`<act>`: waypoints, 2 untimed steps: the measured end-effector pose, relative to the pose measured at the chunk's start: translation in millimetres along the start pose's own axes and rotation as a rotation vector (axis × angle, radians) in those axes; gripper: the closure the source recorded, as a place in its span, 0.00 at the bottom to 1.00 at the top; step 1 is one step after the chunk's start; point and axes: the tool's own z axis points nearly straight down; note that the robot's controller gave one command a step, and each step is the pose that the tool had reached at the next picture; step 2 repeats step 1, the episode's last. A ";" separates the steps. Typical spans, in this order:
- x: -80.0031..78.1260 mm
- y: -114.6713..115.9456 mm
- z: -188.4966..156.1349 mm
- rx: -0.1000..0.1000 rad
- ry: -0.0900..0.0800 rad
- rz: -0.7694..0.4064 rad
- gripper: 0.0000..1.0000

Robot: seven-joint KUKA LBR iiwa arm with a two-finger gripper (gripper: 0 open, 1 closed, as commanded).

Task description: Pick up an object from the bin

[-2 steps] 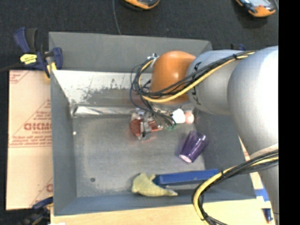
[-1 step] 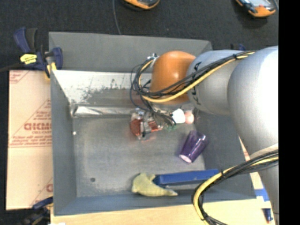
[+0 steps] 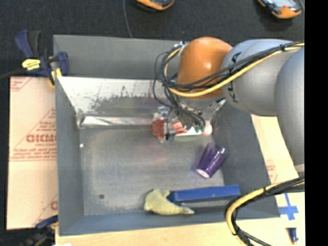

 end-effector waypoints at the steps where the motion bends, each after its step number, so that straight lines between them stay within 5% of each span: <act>1: 5.8 -14.0 -75.6 0.000 0.001 -0.025 1.00; 2: 5.8 -14.0 -75.6 0.000 0.001 -0.025 1.00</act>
Offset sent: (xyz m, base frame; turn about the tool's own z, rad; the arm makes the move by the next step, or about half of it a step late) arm -0.0155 0.0197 0.2849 -0.0667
